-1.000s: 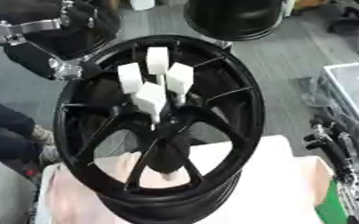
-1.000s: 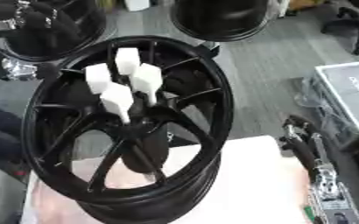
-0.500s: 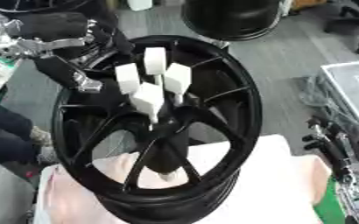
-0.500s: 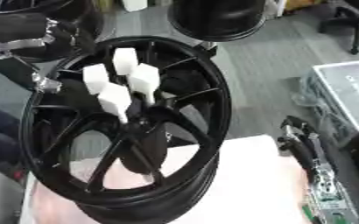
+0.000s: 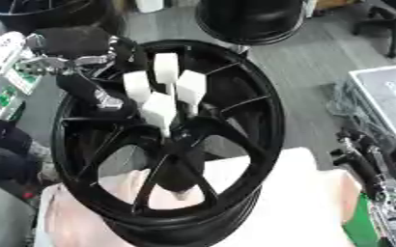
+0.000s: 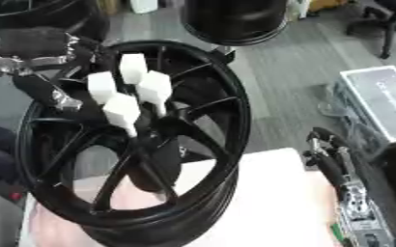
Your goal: Pull the pin out of the wheel hub.
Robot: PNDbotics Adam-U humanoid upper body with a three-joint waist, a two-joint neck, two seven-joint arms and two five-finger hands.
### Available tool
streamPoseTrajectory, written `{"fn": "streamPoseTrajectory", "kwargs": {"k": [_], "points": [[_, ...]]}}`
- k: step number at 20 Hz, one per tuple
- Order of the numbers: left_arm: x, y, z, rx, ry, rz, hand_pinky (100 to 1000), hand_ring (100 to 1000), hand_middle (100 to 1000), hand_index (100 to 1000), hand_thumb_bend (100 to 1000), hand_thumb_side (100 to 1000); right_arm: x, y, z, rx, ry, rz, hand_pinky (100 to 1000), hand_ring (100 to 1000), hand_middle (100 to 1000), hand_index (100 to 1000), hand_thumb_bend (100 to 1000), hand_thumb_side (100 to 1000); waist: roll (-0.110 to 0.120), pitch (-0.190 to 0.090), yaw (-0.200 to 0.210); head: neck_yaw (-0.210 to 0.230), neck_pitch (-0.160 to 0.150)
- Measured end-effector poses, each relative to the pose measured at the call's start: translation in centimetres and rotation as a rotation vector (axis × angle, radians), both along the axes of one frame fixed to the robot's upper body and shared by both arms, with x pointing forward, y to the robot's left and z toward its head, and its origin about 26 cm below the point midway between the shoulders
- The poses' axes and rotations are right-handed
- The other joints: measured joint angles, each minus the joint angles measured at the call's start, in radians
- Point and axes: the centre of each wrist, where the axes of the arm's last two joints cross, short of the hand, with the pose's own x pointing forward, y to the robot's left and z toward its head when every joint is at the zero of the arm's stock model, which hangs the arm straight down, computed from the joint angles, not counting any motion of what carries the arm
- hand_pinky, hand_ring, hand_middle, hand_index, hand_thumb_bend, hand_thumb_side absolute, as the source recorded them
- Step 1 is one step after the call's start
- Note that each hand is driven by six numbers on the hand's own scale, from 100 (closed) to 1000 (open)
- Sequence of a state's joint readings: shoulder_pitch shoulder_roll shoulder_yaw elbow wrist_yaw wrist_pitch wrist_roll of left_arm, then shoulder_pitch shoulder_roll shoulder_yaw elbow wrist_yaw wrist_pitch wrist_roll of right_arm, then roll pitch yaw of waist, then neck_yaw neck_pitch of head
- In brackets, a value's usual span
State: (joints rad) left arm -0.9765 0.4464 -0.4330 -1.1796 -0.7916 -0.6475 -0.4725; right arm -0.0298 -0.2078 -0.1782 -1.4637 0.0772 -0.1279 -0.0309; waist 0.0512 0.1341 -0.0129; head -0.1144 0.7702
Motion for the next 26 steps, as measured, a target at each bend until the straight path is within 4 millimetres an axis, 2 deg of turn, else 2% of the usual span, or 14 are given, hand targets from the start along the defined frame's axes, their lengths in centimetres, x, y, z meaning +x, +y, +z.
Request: {"fn": "streamPoseTrajectory", "kwargs": {"k": [5,7,9,14,18,22,26], "points": [[0.5,0.0,-0.9,0.04,-0.017,0.006,634,463,681,773,316,728,0.0,0.0,0.0,0.0,-0.001,0.001,476,563,760,839,100,644,-0.002,0.0,-0.005,0.0,0.0],[0.7,0.2,-1.2,0.046,-0.016,0.011,623,420,599,728,227,688,0.1,0.0,0.0,0.0,-0.001,0.001,476,563,760,840,100,644,-0.002,0.0,-0.005,0.0,-0.001],[0.8,0.2,-1.4,0.035,-0.009,0.006,611,375,524,682,100,644,0.1,0.0,0.0,0.0,-0.001,0.002,476,563,760,840,100,644,-0.002,0.0,-0.005,0.0,-0.003],[1.0,0.2,-1.7,-0.025,0.044,0.005,588,313,411,603,100,574,0.1,0.0,0.0,0.001,-0.002,0.004,476,563,760,840,100,644,-0.003,0.0,-0.005,0.0,-0.007],[1.0,0.2,-1.7,-0.091,0.115,0.016,572,284,381,568,100,543,0.1,0.0,0.0,0.003,-0.002,0.006,476,563,760,840,100,644,-0.005,0.001,-0.005,0.0,-0.007],[0.8,0.5,0.8,-0.2,0.175,0.012,575,280,372,561,100,522,0.1,0.0,0.0,0.003,-0.002,0.006,477,563,759,840,100,644,-0.005,0.001,-0.005,0.0,-0.007],[-0.1,2.7,4.6,-0.327,0.218,0.0,584,277,372,566,100,496,0.1,0.0,0.0,0.003,-0.001,0.005,477,563,759,840,100,644,-0.003,0.0,0.002,0.0,-0.007]]}}
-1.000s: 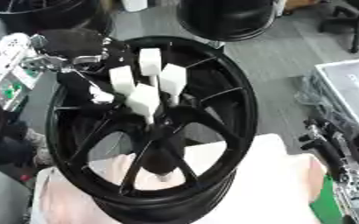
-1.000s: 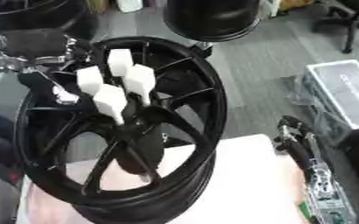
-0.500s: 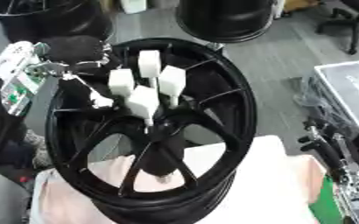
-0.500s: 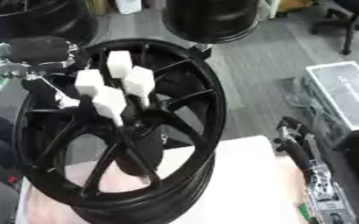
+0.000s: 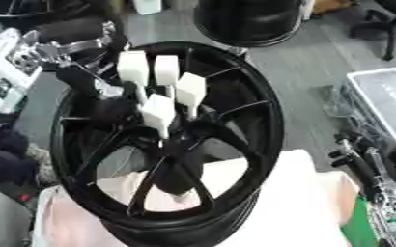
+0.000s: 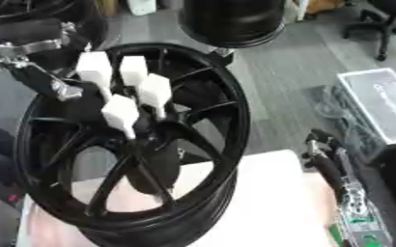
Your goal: Pull the pin out of the wheel hub.
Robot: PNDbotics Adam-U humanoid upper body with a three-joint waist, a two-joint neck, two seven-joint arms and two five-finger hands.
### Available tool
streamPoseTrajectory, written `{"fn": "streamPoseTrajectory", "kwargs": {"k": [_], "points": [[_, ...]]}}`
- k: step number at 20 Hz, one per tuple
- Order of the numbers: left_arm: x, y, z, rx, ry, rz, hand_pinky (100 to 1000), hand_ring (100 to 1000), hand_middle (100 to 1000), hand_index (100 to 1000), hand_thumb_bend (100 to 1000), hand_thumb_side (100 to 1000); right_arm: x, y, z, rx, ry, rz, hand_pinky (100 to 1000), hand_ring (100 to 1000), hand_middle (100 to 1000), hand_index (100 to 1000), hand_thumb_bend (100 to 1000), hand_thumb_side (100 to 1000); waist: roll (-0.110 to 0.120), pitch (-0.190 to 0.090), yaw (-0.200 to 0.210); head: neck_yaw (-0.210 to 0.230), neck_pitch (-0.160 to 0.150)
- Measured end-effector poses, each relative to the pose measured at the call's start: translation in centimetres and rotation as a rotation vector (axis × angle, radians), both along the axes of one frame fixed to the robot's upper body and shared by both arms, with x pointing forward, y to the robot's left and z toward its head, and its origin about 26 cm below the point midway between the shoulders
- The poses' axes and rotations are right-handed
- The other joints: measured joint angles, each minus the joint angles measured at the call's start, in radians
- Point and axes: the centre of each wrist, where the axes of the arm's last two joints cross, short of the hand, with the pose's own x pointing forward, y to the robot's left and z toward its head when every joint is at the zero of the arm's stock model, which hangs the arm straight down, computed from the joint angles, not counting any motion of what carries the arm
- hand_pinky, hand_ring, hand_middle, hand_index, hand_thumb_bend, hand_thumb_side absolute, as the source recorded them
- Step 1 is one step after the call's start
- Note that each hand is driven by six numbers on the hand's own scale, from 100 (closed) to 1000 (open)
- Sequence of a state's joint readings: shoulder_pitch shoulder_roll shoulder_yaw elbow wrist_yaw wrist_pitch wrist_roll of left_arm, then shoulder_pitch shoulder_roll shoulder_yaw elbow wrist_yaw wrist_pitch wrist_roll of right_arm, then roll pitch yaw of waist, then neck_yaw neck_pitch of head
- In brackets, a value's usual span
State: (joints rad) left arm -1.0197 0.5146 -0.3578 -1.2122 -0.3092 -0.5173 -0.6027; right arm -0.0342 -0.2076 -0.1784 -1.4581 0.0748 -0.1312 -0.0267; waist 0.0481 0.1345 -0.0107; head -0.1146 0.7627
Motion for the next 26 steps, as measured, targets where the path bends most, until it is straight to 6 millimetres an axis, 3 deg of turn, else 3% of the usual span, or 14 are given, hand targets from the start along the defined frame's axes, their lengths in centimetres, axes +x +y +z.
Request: {"fn": "streamPoseTrajectory", "kwargs": {"k": [4,6,8,12,14,15,16,19,21,23,26], "points": [[-2.1,4.4,4.3,-0.124,0.004,0.006,598,289,393,595,100,503,0.0,-0.1,0.0,0.0,-0.001,-0.006,477,563,759,840,100,645,0.007,0.0,0.005,0.0,0.0],[-3.6,7.6,5.3,-0.158,0.016,0.04,602,301,409,612,100,515,-0.1,-0.2,0.0,0.001,-0.002,-0.016,477,562,759,840,100,645,0.01,0.0,0.009,-0.001,0.0],[-5.0,11.2,5.0,-0.162,0.043,0.112,609,324,439,640,100,543,-0.1,-0.4,0.0,0.001,-0.006,-0.027,477,563,759,840,100,644,0.012,0.0,0.014,-0.002,0.0],[-7.4,17.6,1.7,-0.095,0.119,0.318,612,347,481,681,100,621,-0.1,-0.5,0.1,0.001,-0.012,-0.037,478,563,759,840,100,645,0.01,0.0,0.015,-0.002,-0.001],[-7.9,19.5,-0.2,-0.041,0.15,0.409,624,394,584,763,100,658,-0.1,-0.5,0.1,0.001,-0.013,-0.038,478,562,759,840,100,646,0.008,0.0,0.014,-0.001,-0.001],[-8.0,20.4,-1.2,-0.006,0.167,0.455,623,422,629,794,100,456,-0.1,-0.5,0.1,0.001,-0.014,-0.039,478,562,759,840,100,646,0.007,0.001,0.014,-0.001,-0.001],[-8.0,21.1,-2.3,0.034,0.182,0.5,632,449,662,812,100,705,-0.1,-0.5,0.1,0.001,-0.015,-0.041,478,562,759,840,100,646,0.006,0.001,0.013,-0.001,-0.001],[-7.6,22.7,-5.4,0.134,0.207,0.599,640,479,719,830,100,825,-0.1,-0.6,0.1,0.001,-0.016,-0.042,478,562,759,840,100,646,0.001,0.001,0.013,0.0,-0.001],[-7.2,23.1,-7.6,0.173,0.214,0.632,652,508,801,881,235,1000,0.0,-0.5,0.1,0.001,-0.016,-0.041,478,562,758,840,100,646,-0.003,0.002,0.013,0.0,-0.001],[-6.9,23.3,-9.6,0.178,0.2,0.666,644,500,822,893,311,1000,0.0,-0.5,0.2,0.001,-0.018,-0.04,478,562,758,839,100,646,-0.009,0.002,0.013,0.0,-0.001],[-6.6,23.1,-12.2,0.124,0.173,0.712,624,472,823,905,323,1000,0.2,-0.5,0.3,0.002,-0.022,-0.038,478,562,758,839,100,635,-0.014,0.004,0.014,-0.001,-0.001]]}}
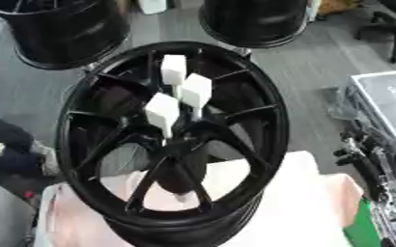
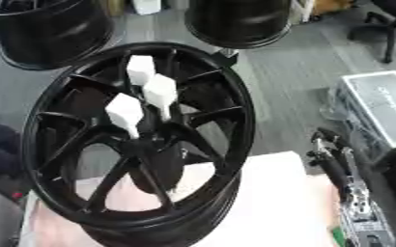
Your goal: Pull the pin out of the wheel hub.
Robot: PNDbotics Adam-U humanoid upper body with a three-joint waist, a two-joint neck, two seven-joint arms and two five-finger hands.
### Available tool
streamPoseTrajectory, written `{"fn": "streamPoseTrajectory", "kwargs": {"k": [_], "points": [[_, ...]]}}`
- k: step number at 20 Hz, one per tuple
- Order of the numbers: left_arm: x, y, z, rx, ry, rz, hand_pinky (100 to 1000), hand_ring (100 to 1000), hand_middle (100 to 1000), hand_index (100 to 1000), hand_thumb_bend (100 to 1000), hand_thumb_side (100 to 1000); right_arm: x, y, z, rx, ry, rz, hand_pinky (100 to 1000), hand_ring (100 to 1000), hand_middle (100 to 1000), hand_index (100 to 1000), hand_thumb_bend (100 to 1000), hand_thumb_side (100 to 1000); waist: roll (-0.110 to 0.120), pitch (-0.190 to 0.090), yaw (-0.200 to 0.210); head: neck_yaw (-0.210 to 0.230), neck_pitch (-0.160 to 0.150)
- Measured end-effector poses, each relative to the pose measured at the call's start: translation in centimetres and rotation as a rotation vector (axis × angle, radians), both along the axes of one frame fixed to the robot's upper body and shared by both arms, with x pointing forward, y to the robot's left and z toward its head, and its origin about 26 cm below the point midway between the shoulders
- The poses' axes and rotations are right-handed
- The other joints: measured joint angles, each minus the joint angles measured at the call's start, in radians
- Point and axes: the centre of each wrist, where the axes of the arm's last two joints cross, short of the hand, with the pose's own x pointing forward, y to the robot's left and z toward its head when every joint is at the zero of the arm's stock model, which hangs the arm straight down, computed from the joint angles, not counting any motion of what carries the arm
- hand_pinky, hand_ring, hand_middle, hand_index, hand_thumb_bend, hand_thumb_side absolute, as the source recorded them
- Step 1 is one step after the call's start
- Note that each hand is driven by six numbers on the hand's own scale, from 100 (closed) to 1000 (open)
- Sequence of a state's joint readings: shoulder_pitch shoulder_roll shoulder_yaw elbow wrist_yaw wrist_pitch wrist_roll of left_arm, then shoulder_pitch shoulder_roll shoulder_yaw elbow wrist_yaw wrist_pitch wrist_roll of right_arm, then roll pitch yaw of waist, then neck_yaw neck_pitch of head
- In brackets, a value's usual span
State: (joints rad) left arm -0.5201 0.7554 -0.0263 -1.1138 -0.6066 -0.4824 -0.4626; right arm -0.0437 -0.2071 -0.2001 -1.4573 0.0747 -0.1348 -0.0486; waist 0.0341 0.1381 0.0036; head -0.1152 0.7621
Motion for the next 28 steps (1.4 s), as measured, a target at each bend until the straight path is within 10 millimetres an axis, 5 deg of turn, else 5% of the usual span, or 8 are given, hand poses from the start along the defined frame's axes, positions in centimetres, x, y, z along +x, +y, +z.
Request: {"fn": "streamPoseTrajectory", "kwargs": {"k": [5,10,17,28], "points": [[-0.7,-1.0,-2.5,-0.218,-0.067,0.046,618,429,750,848,100,1000,0.0,0.0,0.0,0.001,0.001,0.001,479,562,758,839,100,646,-0.006,0.005,0.005,-0.001,0.0],[-2.6,-4.1,-3.0,-0.654,-0.063,0.01,638,409,655,783,129,1000,0.0,0.3,-0.1,0.01,0.0,0.002,479,561,757,839,100,647,-0.016,0.008,0.012,-0.003,0.0],[-6.0,-9.4,-3.0,-1.287,0.054,-0.035,652,434,637,766,199,1000,0.3,0.8,-0.1,0.035,-0.014,-0.003,479,561,757,839,100,646,-0.028,0.017,0.016,-0.01,0.0],[-7.8,-11.6,-4.5,-1.428,0.197,0.089,656,436,607,742,181,1000,0.2,0.6,-0.1,0.049,-0.028,-0.051,474,552,741,823,100,633,-0.03,0.033,0.021,-0.029,0.0]]}}
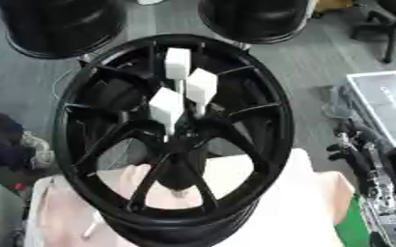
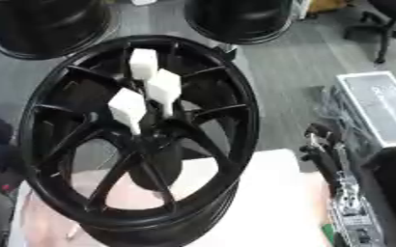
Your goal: Pull the pin out of the wheel hub.
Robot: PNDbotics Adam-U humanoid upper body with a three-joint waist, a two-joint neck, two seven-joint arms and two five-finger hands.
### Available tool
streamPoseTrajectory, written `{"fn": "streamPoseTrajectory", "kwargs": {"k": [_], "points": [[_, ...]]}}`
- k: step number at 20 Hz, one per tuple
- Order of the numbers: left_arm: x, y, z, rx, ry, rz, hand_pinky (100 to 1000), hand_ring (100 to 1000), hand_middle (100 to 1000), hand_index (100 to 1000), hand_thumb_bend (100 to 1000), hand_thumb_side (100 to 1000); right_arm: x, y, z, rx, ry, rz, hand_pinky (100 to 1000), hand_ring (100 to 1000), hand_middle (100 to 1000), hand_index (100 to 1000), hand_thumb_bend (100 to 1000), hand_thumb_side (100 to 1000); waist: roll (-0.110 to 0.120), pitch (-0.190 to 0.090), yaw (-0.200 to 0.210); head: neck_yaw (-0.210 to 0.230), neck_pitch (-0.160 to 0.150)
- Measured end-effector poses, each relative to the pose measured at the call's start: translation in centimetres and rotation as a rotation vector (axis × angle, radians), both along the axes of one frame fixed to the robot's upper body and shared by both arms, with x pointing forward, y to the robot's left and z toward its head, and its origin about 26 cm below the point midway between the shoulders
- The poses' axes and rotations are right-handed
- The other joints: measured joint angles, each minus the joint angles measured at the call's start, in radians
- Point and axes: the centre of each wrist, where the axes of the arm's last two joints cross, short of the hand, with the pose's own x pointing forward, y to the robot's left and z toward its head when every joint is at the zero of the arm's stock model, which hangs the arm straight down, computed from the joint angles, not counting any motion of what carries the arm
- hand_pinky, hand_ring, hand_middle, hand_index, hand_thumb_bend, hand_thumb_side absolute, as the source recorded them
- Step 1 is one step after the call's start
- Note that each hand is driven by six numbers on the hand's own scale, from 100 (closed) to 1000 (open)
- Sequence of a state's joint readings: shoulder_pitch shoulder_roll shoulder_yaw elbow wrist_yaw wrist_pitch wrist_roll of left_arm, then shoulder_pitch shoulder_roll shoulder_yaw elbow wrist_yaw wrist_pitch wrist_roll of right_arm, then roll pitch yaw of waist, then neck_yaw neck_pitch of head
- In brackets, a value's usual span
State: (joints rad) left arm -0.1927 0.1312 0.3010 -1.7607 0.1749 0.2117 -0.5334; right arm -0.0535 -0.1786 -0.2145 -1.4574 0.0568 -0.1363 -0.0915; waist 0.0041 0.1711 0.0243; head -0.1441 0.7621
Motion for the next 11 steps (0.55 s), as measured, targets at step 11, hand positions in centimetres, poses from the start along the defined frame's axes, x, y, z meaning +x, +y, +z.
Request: {"fn": "streamPoseTrajectory", "kwargs": {"k": [11], "points": [[-0.02,-0.18,-0.23,0.003,0.022,0.021,657,436,595,732,175,1000,0.02,0.09,-0.01,0.008,0.006,-0.022,474,551,739,819,100,628,-0.002,0.01,0.005,0.0,-0.001]]}}
